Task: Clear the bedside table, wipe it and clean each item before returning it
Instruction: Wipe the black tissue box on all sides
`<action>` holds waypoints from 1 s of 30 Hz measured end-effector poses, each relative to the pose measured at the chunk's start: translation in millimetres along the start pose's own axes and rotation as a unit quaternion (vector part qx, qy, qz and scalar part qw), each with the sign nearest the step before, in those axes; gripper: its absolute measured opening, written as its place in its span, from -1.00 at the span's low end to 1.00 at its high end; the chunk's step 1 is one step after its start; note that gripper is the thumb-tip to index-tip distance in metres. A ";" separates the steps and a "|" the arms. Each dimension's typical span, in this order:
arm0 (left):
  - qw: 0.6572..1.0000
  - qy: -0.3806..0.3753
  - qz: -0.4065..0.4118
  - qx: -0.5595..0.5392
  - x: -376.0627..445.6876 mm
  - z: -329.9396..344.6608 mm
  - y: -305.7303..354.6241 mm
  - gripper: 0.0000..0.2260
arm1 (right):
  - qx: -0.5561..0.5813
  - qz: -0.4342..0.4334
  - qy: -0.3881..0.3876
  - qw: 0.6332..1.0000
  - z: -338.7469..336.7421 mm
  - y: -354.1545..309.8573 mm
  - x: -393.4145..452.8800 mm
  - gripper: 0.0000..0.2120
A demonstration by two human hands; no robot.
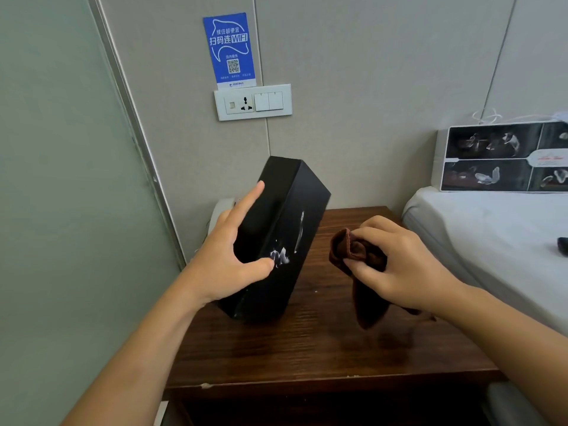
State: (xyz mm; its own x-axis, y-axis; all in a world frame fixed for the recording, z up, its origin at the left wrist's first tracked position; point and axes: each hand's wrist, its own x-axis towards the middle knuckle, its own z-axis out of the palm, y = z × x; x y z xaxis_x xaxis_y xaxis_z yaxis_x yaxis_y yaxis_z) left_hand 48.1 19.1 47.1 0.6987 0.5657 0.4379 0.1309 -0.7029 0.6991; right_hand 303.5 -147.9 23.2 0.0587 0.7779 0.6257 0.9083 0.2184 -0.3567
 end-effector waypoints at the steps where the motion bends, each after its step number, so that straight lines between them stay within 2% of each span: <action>1: 1.000 -0.014 -0.003 0.017 -1.9 -1.5 2.8 -0.03 | -0.003 0.001 -0.001 1.000 0.5 0.3 0.4 -0.76; 6: 0.997 -0.060 -0.012 0.043 -7.5 -8.6 6.7 -0.12 | -0.007 0.010 -0.006 1.000 3.3 1.6 0.3 -0.76; 10: 0.989 -0.124 -0.027 0.081 -11.6 -10.2 5.2 -0.05 | -0.006 0.017 -0.019 1.000 5.1 0.5 1.1 -0.74; 12: 0.990 -0.113 -0.031 0.073 -11.7 -7.5 3.3 -0.07 | -0.006 0.013 -0.018 1.000 6.7 -0.1 1.7 -0.76; 16: 0.998 -0.048 -0.024 -0.022 -16.9 1.2 0.0 -0.09 | 0.000 0.012 -0.007 1.000 8.4 -2.9 4.5 -0.79; 21: 0.996 -0.007 -0.028 -0.088 -21.7 29.2 -1.9 -0.11 | 0.005 -0.011 0.061 0.998 5.8 -8.5 13.9 -0.78; 27: 0.987 0.004 -0.035 -0.154 -21.8 50.5 -2.7 -0.08 | 0.019 0.007 0.251 0.968 5.8 -14.7 42.1 -0.71; 30: 0.991 -0.017 -0.025 -0.130 -18.0 49.7 -6.5 -0.11 | -0.013 -0.001 0.267 0.964 17.1 -13.4 56.4 -0.67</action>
State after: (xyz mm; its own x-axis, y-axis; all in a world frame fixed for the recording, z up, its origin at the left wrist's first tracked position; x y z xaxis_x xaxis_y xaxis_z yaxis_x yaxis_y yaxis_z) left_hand 69.6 -7.9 6.6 0.7197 0.5792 0.3828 -0.0166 -0.5368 0.8436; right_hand 287.6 -96.9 51.5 0.2553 0.3618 0.8966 0.9181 0.1999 -0.3421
